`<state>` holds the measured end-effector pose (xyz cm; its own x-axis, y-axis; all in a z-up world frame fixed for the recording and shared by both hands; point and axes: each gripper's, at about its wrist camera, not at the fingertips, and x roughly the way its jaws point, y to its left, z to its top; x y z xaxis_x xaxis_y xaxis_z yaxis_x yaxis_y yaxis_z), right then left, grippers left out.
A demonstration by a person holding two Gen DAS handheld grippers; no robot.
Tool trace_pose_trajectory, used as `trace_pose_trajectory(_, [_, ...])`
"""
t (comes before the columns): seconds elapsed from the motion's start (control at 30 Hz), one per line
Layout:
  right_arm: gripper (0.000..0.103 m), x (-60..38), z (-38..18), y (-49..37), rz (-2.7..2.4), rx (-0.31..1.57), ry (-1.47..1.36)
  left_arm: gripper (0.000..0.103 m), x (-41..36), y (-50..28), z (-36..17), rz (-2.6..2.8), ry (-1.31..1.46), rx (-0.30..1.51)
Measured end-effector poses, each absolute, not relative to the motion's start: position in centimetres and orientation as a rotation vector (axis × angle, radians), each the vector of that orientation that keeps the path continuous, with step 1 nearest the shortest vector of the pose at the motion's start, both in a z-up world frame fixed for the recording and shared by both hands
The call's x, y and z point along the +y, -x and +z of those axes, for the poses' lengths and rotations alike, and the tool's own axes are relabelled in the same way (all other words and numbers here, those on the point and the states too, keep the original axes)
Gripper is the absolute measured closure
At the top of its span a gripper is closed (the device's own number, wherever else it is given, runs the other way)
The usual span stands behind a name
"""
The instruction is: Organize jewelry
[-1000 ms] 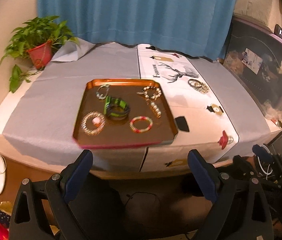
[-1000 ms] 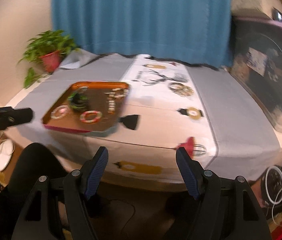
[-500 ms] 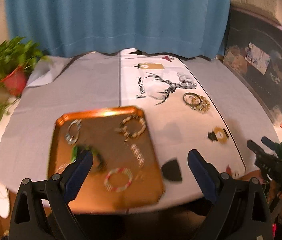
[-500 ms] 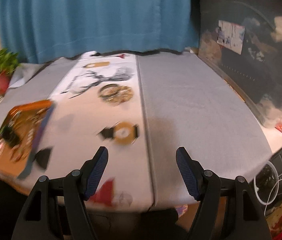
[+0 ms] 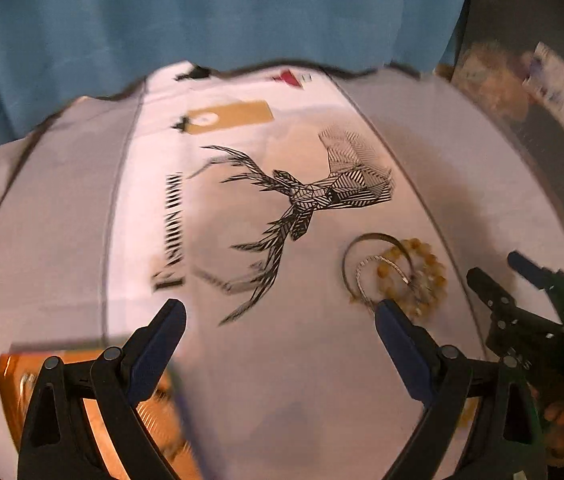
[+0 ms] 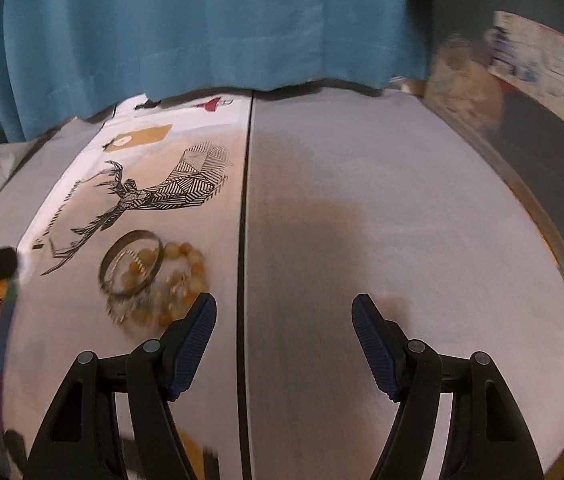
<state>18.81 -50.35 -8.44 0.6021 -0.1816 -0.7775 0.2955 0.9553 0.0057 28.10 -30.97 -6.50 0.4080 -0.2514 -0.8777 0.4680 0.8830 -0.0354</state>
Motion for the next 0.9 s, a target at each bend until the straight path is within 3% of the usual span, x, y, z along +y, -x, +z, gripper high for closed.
trace_pose_trajectory(0.37, [0.031, -49.7, -10.1, -23.0, -0.262, 0.905, -0.013, 0.007, -33.9, -32.6, -11.7, -0.440, -0.299, 1.158])
trace_pose_trajectory(0.9, [0.028, -53.6, -9.3, -19.5, -0.279, 0.881, -0.157, 0.008, -29.3, -34.4, -10.6, -0.376, -0.194, 1.171])
